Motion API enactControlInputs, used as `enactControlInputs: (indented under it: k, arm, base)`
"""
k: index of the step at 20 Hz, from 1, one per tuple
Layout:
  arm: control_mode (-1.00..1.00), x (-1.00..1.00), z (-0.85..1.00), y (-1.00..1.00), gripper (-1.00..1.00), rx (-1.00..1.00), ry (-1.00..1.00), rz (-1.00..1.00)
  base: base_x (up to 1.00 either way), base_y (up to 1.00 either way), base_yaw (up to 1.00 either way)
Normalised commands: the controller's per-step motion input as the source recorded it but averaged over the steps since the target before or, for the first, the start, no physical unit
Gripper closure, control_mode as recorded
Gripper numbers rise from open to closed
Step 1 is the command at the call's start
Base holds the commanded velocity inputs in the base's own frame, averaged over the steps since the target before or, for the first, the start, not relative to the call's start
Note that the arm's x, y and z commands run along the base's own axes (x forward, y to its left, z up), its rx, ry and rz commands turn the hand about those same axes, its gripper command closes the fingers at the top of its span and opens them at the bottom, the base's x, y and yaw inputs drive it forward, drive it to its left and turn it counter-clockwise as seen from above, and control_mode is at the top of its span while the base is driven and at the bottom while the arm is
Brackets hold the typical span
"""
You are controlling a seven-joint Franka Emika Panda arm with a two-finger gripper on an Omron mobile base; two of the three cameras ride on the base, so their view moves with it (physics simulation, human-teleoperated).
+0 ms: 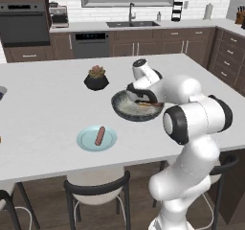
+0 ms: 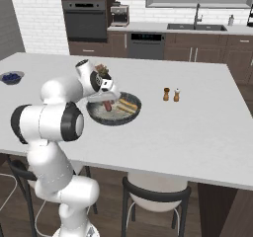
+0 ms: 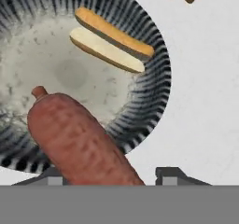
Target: Place one bun and one sausage from the bowl on each plate.
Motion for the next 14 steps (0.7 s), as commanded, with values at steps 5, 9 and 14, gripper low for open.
enactControlInputs:
  k: [5,9,14]
  arm:
    - [1.00,-0.80,0.05,0.12,1.00,0.03,-0.13,-0.01]
    - [1.00,0.00,0.00,0.00,1.00,0.00,0.00,0.00]
    - [1.00,0.00,0.00,0.00,1.00,0.00,0.00,0.00]
  base:
    - [-0.20,0.19,0.00]
    - [-0.63,1.00,0.00]
    - [-0.09,1.00,0.00]
